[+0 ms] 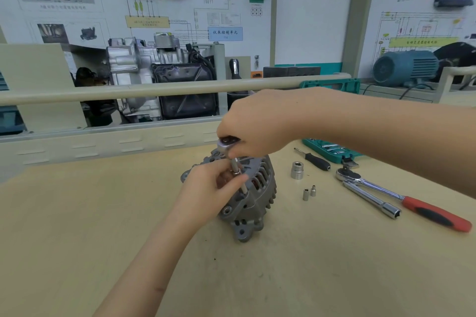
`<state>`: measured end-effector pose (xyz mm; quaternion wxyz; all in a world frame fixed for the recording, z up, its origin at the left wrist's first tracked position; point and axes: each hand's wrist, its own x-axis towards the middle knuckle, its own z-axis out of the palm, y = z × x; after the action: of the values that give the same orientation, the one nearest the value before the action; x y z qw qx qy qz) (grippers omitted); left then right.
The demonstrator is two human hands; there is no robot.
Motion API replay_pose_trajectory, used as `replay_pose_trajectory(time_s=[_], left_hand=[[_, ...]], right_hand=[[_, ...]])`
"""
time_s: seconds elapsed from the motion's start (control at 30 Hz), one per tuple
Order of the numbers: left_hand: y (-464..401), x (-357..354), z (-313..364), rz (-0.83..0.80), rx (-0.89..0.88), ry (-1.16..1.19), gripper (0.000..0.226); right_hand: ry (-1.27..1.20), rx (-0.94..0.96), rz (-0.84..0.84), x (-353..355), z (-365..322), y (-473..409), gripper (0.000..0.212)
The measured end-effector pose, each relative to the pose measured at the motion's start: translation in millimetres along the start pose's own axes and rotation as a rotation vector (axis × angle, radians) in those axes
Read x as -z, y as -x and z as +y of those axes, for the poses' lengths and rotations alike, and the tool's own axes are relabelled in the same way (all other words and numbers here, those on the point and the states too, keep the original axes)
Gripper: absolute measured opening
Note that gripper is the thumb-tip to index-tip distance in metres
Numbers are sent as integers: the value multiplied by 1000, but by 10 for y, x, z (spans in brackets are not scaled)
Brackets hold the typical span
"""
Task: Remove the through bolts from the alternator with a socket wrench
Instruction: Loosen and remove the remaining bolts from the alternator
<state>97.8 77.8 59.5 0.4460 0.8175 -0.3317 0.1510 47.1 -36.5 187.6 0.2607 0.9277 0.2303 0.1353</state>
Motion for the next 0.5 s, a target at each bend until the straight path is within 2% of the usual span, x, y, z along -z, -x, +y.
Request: replay_pose_trajectory(time_s=[0.1, 0.27, 0.5], left_hand=[[-3, 18, -10, -9, -12, -2, 11], [5, -35, -1, 70, -37, -24, 16], [2, -44, -33, 68, 19, 2, 20]], right_hand=[[-46, 0, -2, 42, 7, 49, 31], [32, -24, -7, 21, -33, -36, 25], [-14, 15, 19, -34, -13, -45, 29]])
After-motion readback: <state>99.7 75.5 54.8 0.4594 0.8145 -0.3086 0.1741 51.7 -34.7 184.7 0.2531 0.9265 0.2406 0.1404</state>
